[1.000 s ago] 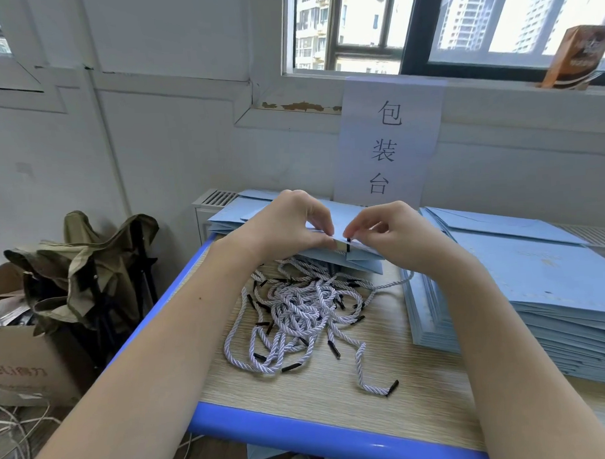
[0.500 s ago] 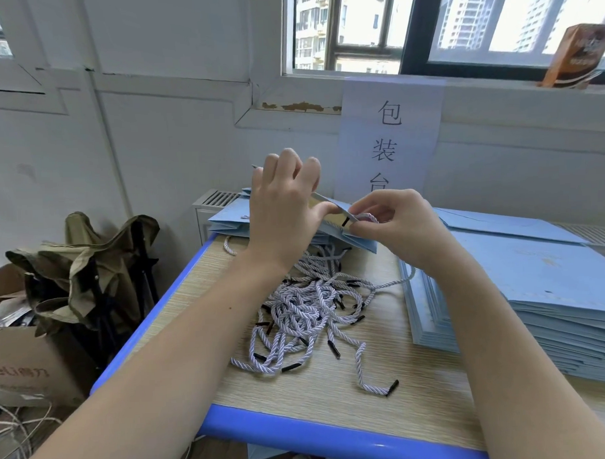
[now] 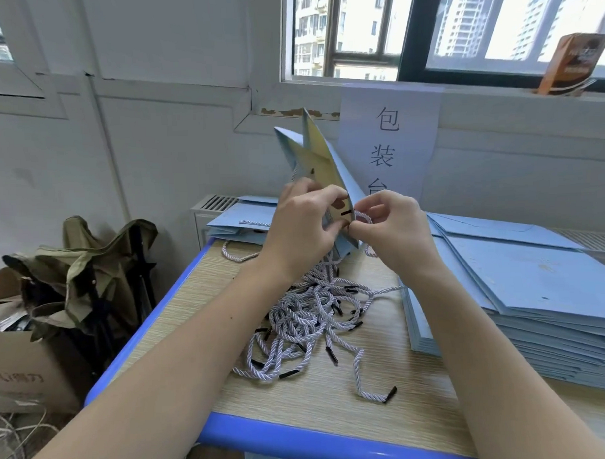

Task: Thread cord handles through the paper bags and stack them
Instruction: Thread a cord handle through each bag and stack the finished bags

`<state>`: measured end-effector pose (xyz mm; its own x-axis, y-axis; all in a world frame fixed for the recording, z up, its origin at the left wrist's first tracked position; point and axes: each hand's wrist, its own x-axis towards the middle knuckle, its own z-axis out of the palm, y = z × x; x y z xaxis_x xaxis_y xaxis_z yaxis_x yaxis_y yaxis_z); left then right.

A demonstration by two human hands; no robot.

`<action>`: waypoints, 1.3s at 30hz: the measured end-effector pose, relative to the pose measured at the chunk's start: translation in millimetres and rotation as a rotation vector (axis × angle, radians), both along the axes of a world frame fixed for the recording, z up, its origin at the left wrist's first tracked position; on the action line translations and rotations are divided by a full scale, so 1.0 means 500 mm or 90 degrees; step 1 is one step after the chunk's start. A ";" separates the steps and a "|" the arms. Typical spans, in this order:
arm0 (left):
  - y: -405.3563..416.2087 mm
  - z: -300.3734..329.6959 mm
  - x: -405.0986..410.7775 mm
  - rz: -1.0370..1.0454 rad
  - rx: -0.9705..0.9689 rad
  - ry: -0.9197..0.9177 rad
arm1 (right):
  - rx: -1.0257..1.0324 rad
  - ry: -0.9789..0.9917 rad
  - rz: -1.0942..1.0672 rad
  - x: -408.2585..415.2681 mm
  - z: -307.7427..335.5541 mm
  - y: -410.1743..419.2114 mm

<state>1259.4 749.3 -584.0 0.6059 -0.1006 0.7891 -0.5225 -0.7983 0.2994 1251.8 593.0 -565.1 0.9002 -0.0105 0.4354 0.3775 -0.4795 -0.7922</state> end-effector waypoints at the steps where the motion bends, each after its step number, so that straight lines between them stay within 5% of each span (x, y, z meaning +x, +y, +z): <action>1: 0.001 -0.001 0.002 -0.001 0.000 0.008 | 0.011 0.001 0.000 -0.001 0.000 0.001; 14: -0.003 0.010 -0.015 0.042 -0.015 -0.048 | 0.016 0.018 0.028 -0.009 -0.003 0.015; 21: 0.003 0.010 -0.009 0.082 0.101 -0.094 | -0.001 0.001 -0.011 -0.007 0.003 0.004; 30: 0.012 0.017 -0.015 0.144 0.063 0.003 | -0.028 -0.010 -0.017 -0.008 -0.001 0.009; 39: 0.008 0.017 -0.017 0.002 0.080 0.072 | -0.040 -0.014 -0.023 -0.007 -0.002 0.009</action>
